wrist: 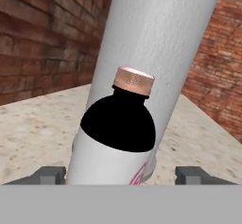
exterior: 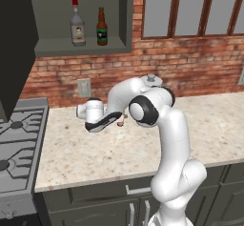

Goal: Sort all alcoholic drinks to one cabinet, and non-alcoholic drinks to the other.

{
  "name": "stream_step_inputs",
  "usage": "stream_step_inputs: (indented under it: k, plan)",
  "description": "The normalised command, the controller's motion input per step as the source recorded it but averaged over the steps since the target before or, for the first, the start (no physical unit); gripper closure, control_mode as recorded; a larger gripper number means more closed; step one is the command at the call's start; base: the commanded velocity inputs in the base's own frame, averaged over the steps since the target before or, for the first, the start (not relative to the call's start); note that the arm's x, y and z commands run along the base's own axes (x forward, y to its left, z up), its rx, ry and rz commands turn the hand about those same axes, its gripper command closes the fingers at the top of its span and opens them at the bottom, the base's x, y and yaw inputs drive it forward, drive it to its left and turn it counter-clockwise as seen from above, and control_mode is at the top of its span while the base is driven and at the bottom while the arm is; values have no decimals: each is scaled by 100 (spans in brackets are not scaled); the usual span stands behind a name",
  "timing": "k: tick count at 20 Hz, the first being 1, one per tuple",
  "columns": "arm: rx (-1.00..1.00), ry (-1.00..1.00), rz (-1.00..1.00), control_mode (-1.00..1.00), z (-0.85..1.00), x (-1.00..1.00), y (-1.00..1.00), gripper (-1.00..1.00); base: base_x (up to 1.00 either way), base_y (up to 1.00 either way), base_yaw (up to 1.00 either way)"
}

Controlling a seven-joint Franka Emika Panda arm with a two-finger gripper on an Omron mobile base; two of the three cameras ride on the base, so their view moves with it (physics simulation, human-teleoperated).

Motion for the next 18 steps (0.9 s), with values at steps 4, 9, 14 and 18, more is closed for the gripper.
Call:
stream_step_inputs:
  k: [4, 9, 14, 18]
  plan:
    - [-3, 0, -1, -100, 0, -2, 0, 100, 0, 0, 0]
    - [-3, 0, 0, -100, 22, -29, -3, 100, 0, 0, 0]
    - [-1, -1, 0, -100, 50, -47, 0, 100, 0, 0, 0]
    - [0, -2, 0, -100, 67, -49, 0, 100, 0, 0, 0]
